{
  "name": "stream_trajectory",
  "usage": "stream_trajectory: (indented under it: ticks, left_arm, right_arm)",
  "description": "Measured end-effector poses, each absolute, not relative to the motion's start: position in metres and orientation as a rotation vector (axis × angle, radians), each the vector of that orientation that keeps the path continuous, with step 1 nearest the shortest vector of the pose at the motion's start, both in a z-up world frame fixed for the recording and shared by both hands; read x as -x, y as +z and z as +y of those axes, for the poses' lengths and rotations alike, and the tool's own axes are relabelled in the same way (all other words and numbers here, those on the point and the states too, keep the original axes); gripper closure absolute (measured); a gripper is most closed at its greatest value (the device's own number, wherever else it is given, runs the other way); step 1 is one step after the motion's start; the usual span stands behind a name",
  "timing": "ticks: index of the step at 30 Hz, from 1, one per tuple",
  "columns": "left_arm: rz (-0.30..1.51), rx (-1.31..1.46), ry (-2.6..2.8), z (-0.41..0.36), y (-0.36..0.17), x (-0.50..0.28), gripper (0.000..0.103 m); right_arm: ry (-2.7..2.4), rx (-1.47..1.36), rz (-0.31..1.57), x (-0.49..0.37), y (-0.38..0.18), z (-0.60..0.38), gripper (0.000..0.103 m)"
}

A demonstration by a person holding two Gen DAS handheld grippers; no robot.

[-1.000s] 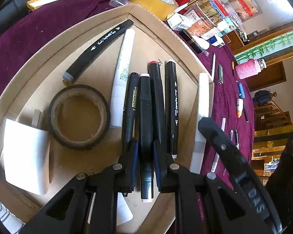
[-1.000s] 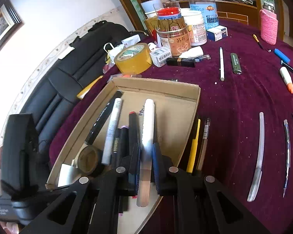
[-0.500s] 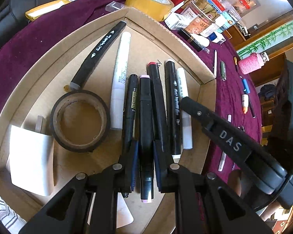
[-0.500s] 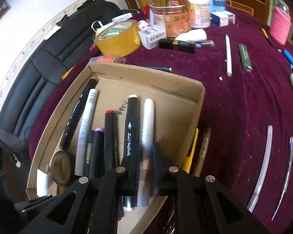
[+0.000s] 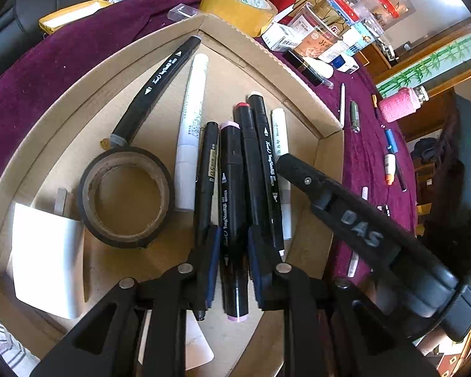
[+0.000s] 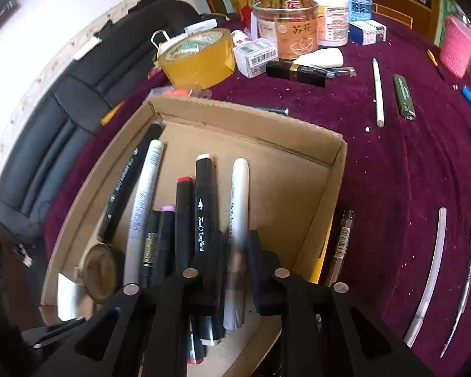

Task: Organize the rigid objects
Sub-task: 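Lift both open tools away from the tray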

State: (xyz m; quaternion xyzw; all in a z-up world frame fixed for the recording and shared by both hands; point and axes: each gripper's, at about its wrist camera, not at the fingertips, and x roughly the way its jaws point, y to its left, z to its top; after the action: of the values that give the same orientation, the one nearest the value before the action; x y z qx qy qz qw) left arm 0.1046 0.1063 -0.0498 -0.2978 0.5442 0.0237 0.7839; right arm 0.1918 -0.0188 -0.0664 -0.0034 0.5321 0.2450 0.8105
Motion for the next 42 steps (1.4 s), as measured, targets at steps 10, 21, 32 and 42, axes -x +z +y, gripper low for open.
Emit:
stream_trajectory:
  ticks: [10,21,32,42]
  left_arm:
    - [1.098,0.588,0.025,0.097,-0.027,-0.086,0.062]
    - [1.019,0.412,-0.077,0.053,0.006,-0.043,0.047]
    - [0.972,0.264,-0.18,0.005,0.027,0.0,0.033]
    - [0.956,0.187,-0.208,-0.021,0.037,0.014,0.033]
  right_arm:
    - [0.568,-0.112,1.044,-0.156,-0.04,-0.058,0.065]
    - [0.548,-0.357,0.935,-0.085,-0.019,-0.149,0.062]
    - [0.451,-0.407,0.883,-0.007,-0.026,-0.209,0.044]
    - [0.412,-0.352,0.824,0.015,-0.014,-0.231,0.044]
